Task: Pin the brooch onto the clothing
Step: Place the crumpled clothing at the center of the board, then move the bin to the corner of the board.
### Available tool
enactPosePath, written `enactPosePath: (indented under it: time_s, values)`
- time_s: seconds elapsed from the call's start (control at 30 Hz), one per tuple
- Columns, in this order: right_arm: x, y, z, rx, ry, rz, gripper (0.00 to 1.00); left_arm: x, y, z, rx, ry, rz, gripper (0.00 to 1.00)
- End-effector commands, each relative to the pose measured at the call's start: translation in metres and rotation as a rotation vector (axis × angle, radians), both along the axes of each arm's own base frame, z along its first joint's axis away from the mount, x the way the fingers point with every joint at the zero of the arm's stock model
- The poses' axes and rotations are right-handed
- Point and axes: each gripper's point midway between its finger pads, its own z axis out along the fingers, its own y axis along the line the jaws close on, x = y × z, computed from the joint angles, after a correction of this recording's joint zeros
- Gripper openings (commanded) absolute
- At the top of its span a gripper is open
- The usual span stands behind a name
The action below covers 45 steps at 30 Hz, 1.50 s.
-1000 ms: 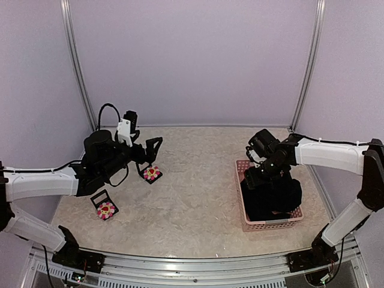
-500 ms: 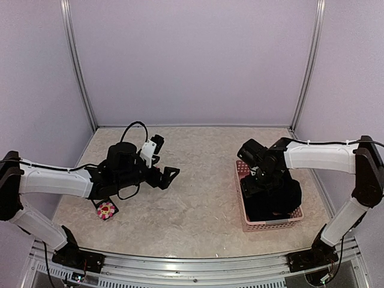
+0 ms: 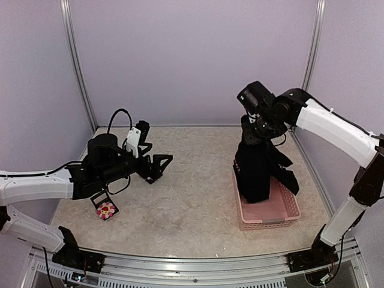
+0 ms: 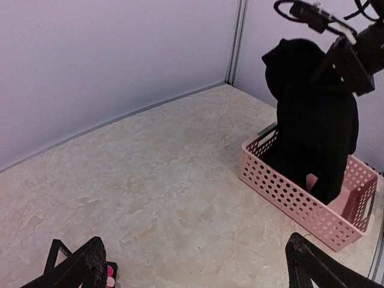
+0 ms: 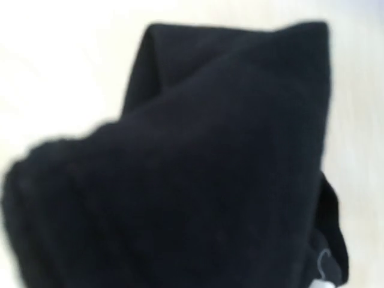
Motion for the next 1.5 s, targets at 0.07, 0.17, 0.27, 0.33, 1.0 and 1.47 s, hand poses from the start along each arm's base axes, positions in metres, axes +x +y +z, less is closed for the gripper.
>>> enactPosePath:
  time_s: [0.07, 0.17, 0.27, 0.33, 1.0, 1.47]
  values:
    - [-0.049, 0.109, 0.218, 0.407, -0.388, 0.534, 0.00, -0.008, 0.012, 0.058, -0.093, -0.104, 0.025, 0.99]
    - [-0.064, 0.153, 0.237, 0.447, -0.420, 0.662, 0.00, -0.010, 0.019, 0.070, -0.104, -0.128, 0.040, 0.99]
    - [-0.058, 0.168, 0.231, 0.459, -0.410, 0.639, 0.00, -0.012, 0.026, 0.081, -0.111, -0.151, 0.061, 0.99]
    - [-0.056, 0.174, 0.223, 0.471, -0.403, 0.641, 0.00, -0.014, 0.030, 0.087, -0.116, -0.164, 0.066, 0.99]
    - [-0.079, 0.184, -0.027, 0.338, 0.121, 0.564, 0.59, -0.017, 0.028, 0.085, -0.109, -0.165, 0.047, 0.99]
    - [-0.046, 0.070, -0.037, 0.304, 0.126, 0.183, 0.70, -0.014, 0.028, 0.077, -0.088, -0.157, 0.060, 0.99]
